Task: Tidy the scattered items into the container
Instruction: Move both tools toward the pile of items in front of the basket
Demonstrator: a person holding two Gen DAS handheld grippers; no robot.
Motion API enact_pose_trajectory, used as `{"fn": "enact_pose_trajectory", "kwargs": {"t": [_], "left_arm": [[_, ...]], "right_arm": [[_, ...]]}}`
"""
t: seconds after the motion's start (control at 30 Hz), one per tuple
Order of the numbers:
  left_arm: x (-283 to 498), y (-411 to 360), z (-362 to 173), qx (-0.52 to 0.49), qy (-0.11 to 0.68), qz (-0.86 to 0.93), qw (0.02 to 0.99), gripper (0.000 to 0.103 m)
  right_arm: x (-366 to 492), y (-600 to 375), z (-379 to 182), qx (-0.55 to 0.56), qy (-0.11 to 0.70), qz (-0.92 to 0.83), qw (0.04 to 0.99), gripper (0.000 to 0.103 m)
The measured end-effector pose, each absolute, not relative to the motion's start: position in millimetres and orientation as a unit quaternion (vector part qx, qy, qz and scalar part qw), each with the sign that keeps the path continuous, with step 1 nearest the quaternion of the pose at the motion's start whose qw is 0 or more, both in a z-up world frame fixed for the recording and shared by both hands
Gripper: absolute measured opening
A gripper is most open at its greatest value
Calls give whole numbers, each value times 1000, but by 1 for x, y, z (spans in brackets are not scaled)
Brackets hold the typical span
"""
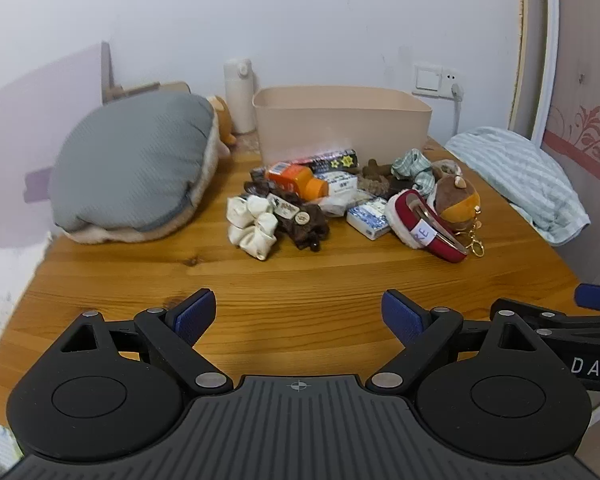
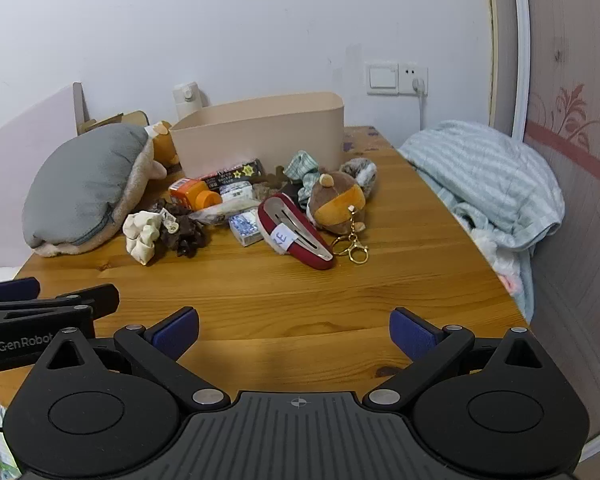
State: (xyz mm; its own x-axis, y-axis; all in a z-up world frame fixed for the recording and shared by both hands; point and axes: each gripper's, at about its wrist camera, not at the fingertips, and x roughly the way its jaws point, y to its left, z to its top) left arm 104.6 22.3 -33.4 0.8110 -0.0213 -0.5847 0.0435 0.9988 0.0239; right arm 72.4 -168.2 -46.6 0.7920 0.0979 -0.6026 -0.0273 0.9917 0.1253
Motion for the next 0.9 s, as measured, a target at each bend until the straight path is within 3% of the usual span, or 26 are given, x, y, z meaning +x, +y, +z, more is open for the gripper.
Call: {"fn": "enact_pose_trajectory", "kwargs": {"t": [0.9], "left_arm": [[199,48,-54,6,324,-24,946,92]], "right_arm": [[164,-172,-66,64,352,27,933,103]]}}
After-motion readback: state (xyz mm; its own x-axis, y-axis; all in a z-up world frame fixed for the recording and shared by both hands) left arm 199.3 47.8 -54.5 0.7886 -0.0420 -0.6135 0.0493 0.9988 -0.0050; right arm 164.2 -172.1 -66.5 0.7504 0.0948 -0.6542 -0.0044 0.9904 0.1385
